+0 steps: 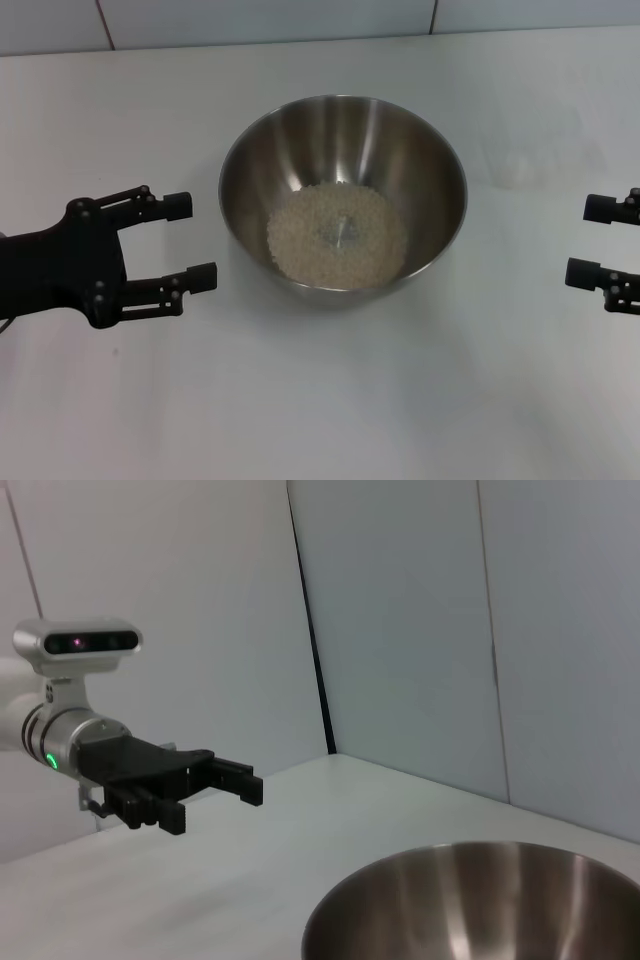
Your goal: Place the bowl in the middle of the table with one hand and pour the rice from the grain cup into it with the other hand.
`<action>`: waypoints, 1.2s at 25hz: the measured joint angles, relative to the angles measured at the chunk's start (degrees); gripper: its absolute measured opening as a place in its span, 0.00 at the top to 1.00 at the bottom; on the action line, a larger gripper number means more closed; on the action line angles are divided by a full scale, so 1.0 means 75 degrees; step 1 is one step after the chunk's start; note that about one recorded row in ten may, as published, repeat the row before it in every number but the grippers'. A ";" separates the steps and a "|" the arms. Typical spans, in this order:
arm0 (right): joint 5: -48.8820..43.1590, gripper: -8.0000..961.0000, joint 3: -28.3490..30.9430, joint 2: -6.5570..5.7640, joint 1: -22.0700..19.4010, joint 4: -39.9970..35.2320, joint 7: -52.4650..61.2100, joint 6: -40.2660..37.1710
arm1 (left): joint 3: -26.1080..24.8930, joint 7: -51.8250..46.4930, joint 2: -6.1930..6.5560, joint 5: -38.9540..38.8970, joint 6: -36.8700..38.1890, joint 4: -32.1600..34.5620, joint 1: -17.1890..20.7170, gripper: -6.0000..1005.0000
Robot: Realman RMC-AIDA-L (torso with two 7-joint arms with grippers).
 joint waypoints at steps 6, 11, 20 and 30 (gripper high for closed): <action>0.0008 0.19 0.0001 -0.0013 0.0349 0.0327 -0.0185 -0.0027 | 0.0003 0.0081 0.0000 -0.0004 0.0012 -0.0012 0.0046 0.17; 0.0014 0.19 -0.0119 0.0000 0.0696 0.0448 -0.0200 -0.0041 | 0.0002 0.0080 0.0012 -0.0004 0.0018 -0.0003 0.0050 0.17; -0.0001 0.19 -0.0301 -0.0003 0.1070 0.0543 -0.0207 -0.0047 | -0.0033 0.0085 0.0017 -0.0004 0.0018 0.0001 0.0063 0.17; -0.0020 0.19 -0.0709 -0.0004 0.1341 0.0636 -0.0293 0.0023 | -0.0026 0.0088 0.0018 -0.0003 0.0015 -0.0011 0.0080 0.17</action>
